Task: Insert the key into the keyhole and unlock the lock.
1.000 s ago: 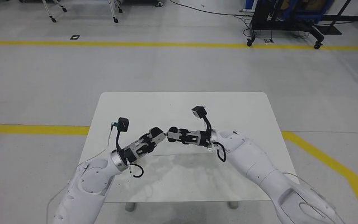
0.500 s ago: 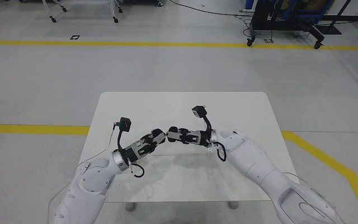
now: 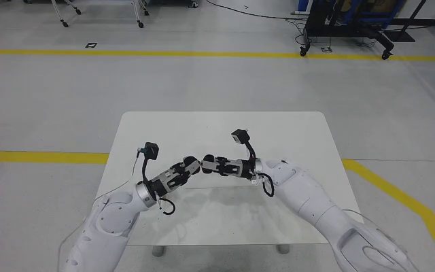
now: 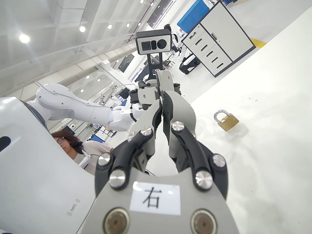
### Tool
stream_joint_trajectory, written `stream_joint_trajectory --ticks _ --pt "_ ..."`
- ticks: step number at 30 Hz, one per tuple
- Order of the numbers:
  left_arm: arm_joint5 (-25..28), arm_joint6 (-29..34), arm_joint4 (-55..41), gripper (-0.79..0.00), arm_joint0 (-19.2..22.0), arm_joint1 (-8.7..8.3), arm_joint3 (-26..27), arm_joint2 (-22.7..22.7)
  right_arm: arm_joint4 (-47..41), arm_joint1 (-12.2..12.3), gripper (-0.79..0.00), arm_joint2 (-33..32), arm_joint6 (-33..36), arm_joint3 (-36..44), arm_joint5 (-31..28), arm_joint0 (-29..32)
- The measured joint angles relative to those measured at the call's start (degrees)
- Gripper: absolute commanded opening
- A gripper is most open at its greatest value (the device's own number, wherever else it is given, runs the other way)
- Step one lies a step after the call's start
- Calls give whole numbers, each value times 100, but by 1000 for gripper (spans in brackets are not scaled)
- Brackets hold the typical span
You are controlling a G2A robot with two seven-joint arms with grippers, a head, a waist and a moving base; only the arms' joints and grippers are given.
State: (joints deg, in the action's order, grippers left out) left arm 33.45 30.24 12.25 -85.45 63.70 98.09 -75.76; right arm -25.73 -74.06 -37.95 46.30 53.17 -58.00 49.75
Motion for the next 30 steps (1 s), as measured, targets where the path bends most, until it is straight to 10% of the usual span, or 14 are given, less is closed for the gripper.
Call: stream_joint_trajectory --ticks 18,25,30 --pt "-142 -89 -61 -785 -67 -28 67 -125 14 2 0 -5 -3 8 9 2" --pt "-34 761 -413 -785 -36 -104 45 -158 1304 312 0 -564 -126 311 117 149" --pt "2 1237 -656 -785 50 -141 14 -121 1289 562 -416 -945 239 933 324 485"
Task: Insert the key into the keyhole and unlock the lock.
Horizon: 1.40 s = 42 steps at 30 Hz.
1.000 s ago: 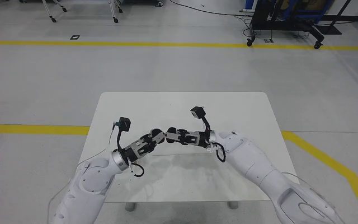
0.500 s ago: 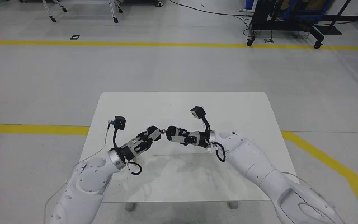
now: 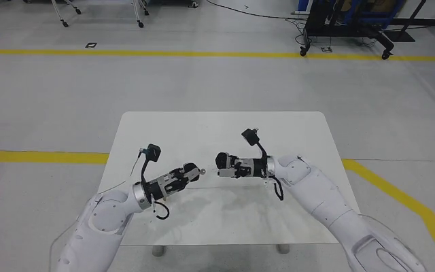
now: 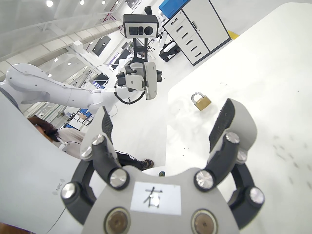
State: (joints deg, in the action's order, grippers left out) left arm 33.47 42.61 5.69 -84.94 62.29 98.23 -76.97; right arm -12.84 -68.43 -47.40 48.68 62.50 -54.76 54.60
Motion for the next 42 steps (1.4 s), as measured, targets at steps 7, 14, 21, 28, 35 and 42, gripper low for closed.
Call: stream_joint_trajectory --ticks 7,14,21,28,35,42 --pt "-28 115 148 -785 69 -12 -6 194 -152 113 -477 -48 391 526 376 244" --pt "-24 94 180 -785 106 -28 -28 273 -238 80 -560 83 509 475 504 171" --pt "-11 91 172 -785 120 -47 -26 323 -346 58 -610 152 622 393 552 86" --pt "2 66 161 -785 140 -68 -37 359 -399 19 -785 240 654 263 603 15" --pt "-45 -48 202 -406 152 -83 -49 372 -497 4 -785 305 669 199 586 -25" --pt "-70 -271 153 0 175 -97 -72 298 -611 87 -785 217 544 130 459 -2"
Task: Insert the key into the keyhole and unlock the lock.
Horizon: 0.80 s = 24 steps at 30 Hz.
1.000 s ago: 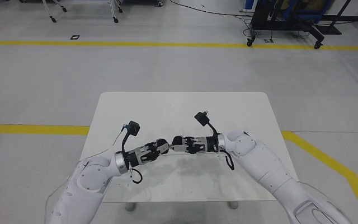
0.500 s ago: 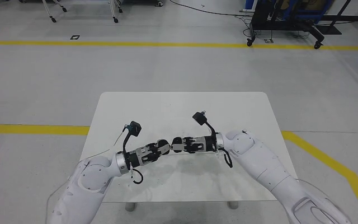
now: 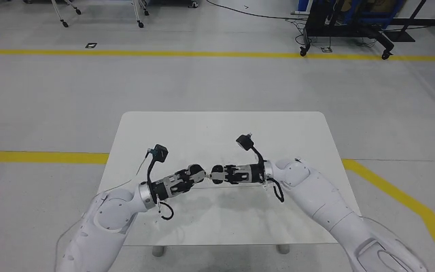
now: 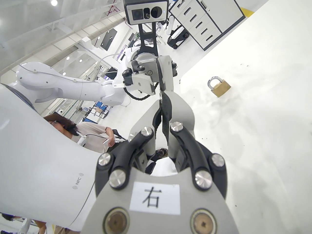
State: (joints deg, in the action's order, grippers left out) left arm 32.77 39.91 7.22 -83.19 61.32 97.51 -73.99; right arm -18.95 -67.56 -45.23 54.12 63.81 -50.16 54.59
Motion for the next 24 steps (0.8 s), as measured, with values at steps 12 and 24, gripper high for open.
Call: stream_joint_trajectory --ticks 12,24 --pt "-19 -359 99 0 -98 -61 -8 -414 281 729 -785 -1370 -719 331 -719 850" --pt "-25 -465 215 0 -111 -69 97 -485 199 882 -785 -1733 -783 513 -784 1138"
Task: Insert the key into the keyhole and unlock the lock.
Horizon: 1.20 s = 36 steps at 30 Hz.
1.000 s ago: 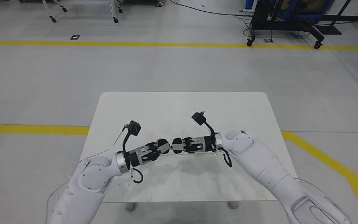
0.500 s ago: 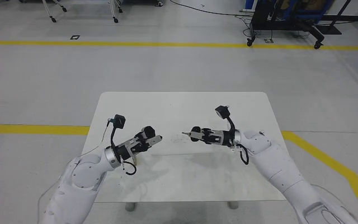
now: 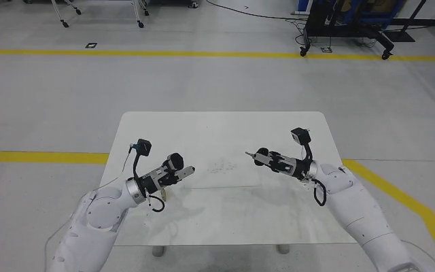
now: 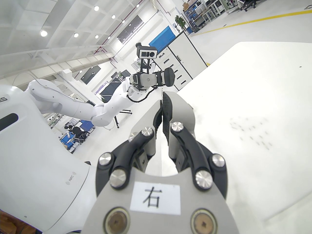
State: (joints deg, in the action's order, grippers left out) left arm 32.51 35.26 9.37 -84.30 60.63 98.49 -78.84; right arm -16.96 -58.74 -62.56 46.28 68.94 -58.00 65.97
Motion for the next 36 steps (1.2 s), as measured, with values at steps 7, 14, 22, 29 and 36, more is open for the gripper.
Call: stream_joint_trajectory --ticks 7,14,22,29,36 --pt "-428 -640 3261 0 -1258 -161 1280 -1134 0 0 -785 0 0 0 0 0" --pt "-1245 -696 5620 0 -2637 -184 2136 -1264 0 0 -785 0 0 0 0 0" --pt "-1828 -225 6474 -406 -2025 -91 1572 -229 0 0 -785 0 0 0 0 0" --pt "-2292 35 6498 -403 -1581 -21 1183 85 0 0 -785 0 0 0 0 0" --pt "-2366 125 6495 -496 -1430 3 1043 152 0 0 -785 0 0 0 0 0"
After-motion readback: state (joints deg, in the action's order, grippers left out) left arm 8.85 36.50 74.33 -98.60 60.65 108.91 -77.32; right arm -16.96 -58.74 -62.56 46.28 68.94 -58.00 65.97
